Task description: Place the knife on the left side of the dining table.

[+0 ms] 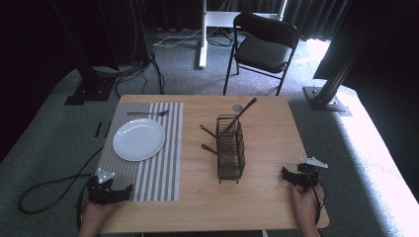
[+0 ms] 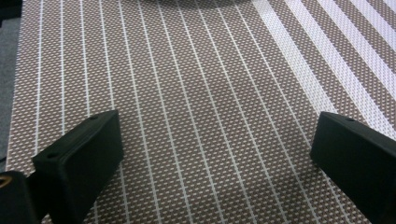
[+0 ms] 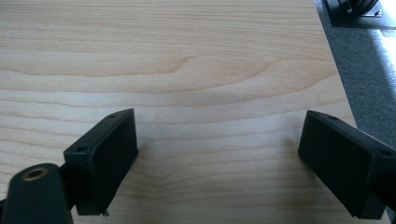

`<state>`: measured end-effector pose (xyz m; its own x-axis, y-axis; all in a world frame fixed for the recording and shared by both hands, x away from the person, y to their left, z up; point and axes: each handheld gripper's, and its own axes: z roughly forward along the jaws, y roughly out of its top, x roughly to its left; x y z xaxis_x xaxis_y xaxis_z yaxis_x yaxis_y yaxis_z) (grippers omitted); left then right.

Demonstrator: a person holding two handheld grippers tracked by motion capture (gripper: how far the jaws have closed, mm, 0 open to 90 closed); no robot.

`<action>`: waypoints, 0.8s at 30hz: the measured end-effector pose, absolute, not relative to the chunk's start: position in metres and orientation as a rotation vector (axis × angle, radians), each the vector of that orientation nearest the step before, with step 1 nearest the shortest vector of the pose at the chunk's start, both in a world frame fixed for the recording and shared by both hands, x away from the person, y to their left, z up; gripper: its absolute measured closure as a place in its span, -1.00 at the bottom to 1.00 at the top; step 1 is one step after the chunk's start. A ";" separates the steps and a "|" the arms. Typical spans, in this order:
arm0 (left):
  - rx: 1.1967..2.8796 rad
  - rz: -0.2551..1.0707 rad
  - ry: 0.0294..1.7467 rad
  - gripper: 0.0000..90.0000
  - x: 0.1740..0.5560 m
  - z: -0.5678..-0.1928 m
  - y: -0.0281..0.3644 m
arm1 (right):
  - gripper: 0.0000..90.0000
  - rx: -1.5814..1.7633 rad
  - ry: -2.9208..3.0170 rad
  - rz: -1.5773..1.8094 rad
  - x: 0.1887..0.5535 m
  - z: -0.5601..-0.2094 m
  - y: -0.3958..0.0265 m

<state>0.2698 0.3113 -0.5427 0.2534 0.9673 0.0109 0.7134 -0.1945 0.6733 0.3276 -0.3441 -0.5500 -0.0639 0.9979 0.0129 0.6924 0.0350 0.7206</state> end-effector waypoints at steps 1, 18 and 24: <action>1.980 0.601 1.521 -0.92 0.270 -0.543 0.311 | -0.75 1.707 1.810 0.783 0.328 -0.550 -0.344; 1.980 0.532 1.399 -0.91 0.273 -0.522 0.295 | -0.75 1.707 1.810 0.783 0.328 -0.550 -0.344; 1.988 0.520 1.350 -0.91 0.275 -0.509 0.286 | -0.75 1.707 1.810 0.783 0.328 -0.550 -0.344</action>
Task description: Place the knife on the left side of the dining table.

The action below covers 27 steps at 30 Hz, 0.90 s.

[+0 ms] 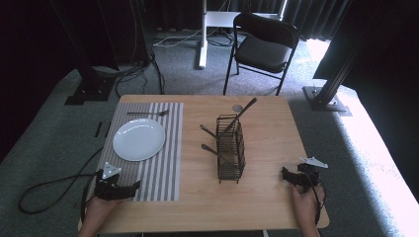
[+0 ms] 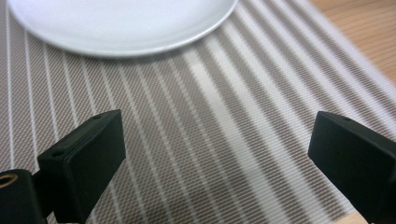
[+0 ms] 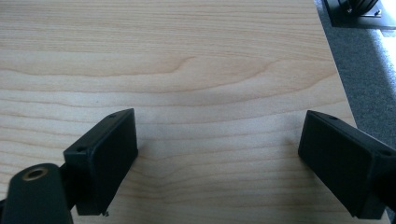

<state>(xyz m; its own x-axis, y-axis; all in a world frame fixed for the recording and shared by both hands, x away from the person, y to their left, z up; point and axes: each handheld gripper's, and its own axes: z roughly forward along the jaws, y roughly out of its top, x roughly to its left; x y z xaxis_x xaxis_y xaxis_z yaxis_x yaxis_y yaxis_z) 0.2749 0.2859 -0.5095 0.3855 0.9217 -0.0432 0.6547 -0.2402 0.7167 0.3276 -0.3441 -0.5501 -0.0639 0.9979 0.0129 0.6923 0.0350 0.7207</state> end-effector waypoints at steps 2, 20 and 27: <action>1.985 0.519 1.335 -0.91 0.276 -0.505 0.282 | -0.75 1.707 1.810 0.783 0.328 -0.550 -0.344; 1.981 0.463 1.167 -0.89 0.283 -0.469 0.245 | -0.75 1.707 1.810 0.784 0.328 -0.550 -0.344; 2.002 0.476 1.073 -0.89 0.283 -0.450 0.222 | -0.75 1.706 1.811 0.783 0.328 -0.550 -0.344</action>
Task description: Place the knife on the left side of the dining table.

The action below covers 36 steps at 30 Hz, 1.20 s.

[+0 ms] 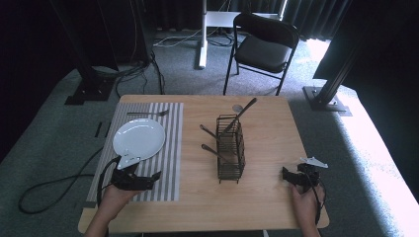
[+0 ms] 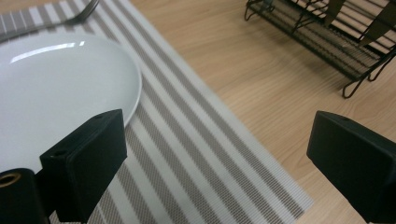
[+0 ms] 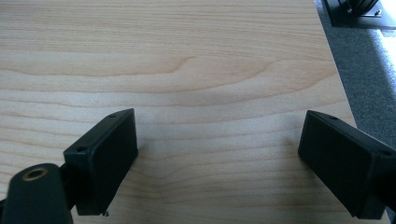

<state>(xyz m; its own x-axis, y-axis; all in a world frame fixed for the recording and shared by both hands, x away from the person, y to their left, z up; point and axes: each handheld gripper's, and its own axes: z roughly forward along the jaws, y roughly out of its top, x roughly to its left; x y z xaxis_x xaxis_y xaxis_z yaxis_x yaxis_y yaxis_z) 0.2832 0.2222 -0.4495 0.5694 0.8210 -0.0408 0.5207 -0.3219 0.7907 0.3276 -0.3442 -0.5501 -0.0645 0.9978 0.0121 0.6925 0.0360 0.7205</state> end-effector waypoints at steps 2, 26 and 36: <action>1.999 0.477 1.066 -0.89 0.283 -0.448 0.219 | -0.75 1.706 1.809 0.784 0.328 -0.550 -0.344; 2.012 0.430 0.858 -0.89 0.286 -0.413 0.151 | -0.75 1.704 1.810 0.784 0.328 -0.550 -0.344; 1.990 0.408 0.826 -0.89 0.292 -0.401 0.131 | -0.75 1.705 1.810 0.784 0.328 -0.550 -0.344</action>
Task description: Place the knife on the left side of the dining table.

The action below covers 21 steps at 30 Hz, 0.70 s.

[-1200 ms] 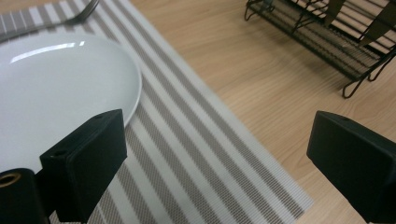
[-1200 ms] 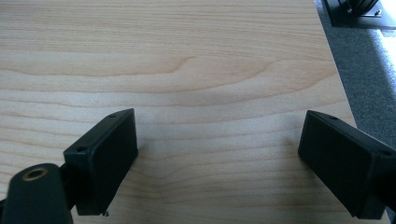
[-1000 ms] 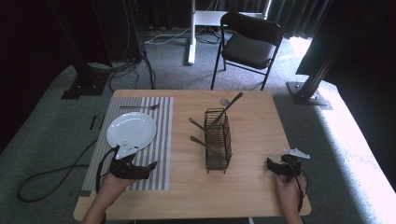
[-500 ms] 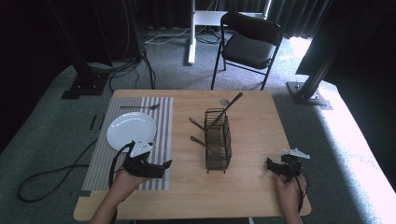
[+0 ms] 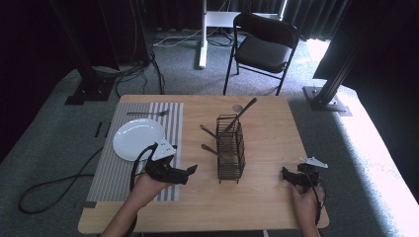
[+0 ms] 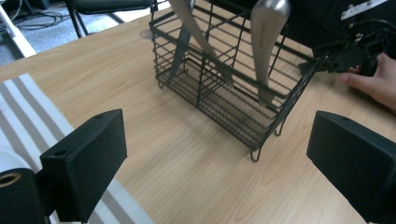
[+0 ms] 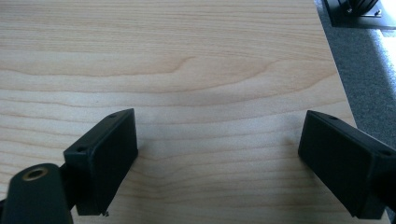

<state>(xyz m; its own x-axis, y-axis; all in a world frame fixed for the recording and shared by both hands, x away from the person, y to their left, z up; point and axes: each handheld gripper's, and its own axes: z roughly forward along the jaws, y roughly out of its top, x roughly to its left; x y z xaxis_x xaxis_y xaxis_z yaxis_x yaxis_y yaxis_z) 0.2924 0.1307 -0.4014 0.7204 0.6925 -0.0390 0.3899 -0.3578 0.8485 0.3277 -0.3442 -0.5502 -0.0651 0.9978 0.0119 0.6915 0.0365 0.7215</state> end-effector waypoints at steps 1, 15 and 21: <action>1.990 0.404 0.821 -0.89 0.293 -0.400 0.129 | -0.75 1.705 1.810 0.784 0.328 -0.550 -0.344; 1.945 0.375 0.798 -0.62 0.303 -0.392 0.103 | -0.75 1.704 1.809 0.784 0.328 -0.550 -0.344; 1.924 0.352 0.826 -0.27 0.306 -0.392 0.094 | -0.74 1.705 1.809 0.784 0.328 -0.550 -0.344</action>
<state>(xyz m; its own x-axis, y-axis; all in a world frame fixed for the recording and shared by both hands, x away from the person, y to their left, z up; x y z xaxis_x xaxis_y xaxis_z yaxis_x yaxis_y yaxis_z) 0.3065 0.0935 -0.3920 0.7275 0.6785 -0.1022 0.3964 -0.2940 0.8697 0.3276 -0.3443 -0.5501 -0.0644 0.9978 0.0123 0.6909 0.0357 0.7221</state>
